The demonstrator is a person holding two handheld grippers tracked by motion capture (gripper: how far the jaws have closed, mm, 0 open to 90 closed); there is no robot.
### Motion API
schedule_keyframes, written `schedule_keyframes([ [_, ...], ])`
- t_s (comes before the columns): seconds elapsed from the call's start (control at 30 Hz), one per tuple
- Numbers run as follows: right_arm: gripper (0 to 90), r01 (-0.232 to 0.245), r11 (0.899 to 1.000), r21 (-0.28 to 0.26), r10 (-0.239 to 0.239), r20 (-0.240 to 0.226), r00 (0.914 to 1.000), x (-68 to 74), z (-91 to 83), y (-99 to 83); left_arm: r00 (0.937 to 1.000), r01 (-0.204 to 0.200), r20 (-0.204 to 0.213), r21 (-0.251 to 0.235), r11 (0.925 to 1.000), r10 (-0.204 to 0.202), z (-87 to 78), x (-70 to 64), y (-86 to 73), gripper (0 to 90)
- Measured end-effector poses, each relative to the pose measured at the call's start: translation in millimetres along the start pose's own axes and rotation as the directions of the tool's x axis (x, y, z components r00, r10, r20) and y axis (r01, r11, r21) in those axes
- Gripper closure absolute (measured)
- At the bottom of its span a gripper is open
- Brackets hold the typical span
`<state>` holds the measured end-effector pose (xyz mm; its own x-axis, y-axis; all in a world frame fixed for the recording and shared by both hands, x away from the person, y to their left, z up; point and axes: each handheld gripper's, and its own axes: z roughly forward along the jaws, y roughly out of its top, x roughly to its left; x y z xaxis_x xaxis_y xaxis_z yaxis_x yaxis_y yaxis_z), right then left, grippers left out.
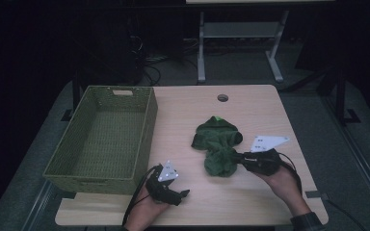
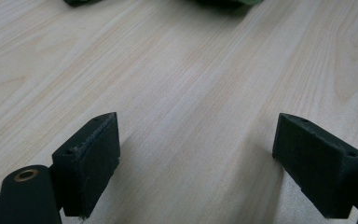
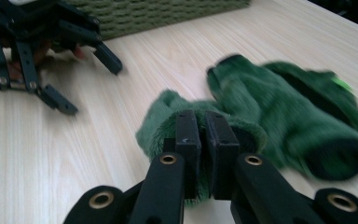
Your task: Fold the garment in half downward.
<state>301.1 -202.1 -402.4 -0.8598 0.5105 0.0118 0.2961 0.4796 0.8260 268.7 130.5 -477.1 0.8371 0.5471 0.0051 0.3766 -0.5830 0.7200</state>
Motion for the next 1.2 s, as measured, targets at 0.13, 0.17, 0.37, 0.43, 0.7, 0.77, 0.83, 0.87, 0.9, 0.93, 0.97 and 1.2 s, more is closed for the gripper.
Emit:
schedule_keyframes([
  [0.13, 84.9, 0.027, 1.0, -0.008, -0.027, -0.037, 0.9989, -0.9, 22.8, 15.2, 1.0, -0.003, 0.0, 0.003, 1.0, 0.003, -0.2, 0.2, 0.0, 14.3],
  [0.17, 84.9, 0.025, 1.0, -0.005, -0.026, -0.047, 0.9986, -1.4, 27.3, 17.9, 1.0, -0.003, 0.0, 0.003, 1.0, 0.003, -0.2, 0.2, 0.0, 14.3],
  [0.37, 83.5, 0.032, 0.999, -0.002, -0.032, -0.073, 0.9968, -4.8, 52.1, 27.5, 1.0, -0.002, 0.001, 0.002, 1.0, 0.002, -0.2, 0.1, 0.0, 14.3],
  [0.43, 81.7, 0.03, 1.0, 0.009, -0.029, -0.075, 0.9968, -5.4, 62.5, 29.1, 1.0, -0.002, 0.001, 0.002, 1.0, 0.002, -0.2, 0.1, 0.0, 14.3],
  [0.7, 72.5, 0.01, 1.0, 0.008, -0.01, -0.041, 0.9991, -10.3, 94.0, 35.4, 1.0, -0.004, 0.0, 0.003, 1.0, 0.004, -0.2, 0.3, 0.0, 14.3],
  [0.77, 73.8, -0.001, 1.0, 0.013, 0.001, -0.035, 0.9994, -10.9, 99.8, 36.1, 1.0, -0.002, 0.001, 0.005, 1.0, 0.002, -0.3, 0.1, 0.0, 14.3],
  [0.83, 77.4, -0.002, 1.0, 0.03, 0.003, -0.036, 0.9994, -10.9, 106.3, 34.8, 1.0, 0.001, 0.002, 0.003, 1.0, -0.001, -0.1, -0.1, -0.1, 14.3],
  [0.87, 79.5, -0.001, 0.999, 0.048, 0.003, -0.034, 0.9994, -10.2, 110.5, 33.6, 1.0, 0.003, 0.002, 0.004, 1.0, -0.003, -0.2, -0.3, -0.2, 14.3],
  [0.9, 82.2, -0.011, 0.997, 0.075, 0.014, -0.042, 0.999, -9.7, 116.0, 31.6, 1.0, 0.005, 0.003, 0.002, 1.0, -0.005, 0.0, -0.4, -0.3, 14.3],
  [0.93, 83.3, -0.016, 0.995, 0.094, 0.021, -0.046, 0.9987, -9.4, 119.0, 30.4, 1.0, 0.008, 0.003, 0.001, 1.0, -0.008, 0.0, -0.6, -0.3, 14.3],
  [0.97, 84.3, -0.023, 0.994, 0.111, 0.028, -0.053, 0.9982, -9.1, 122.8, 28.7, 1.0, 0.008, 0.003, 0.002, 1.0, -0.008, 0.0, -0.6, -0.3, 14.3],
  [1.2, 87.2, -0.081, 0.981, 0.173, 0.099, -0.097, 0.9903, -12.0, 136.0, 22.2, 1.0, 0.005, 0.003, 0.002, 1.0, -0.005, -0.1, -0.5, -0.2, 14.3],
])
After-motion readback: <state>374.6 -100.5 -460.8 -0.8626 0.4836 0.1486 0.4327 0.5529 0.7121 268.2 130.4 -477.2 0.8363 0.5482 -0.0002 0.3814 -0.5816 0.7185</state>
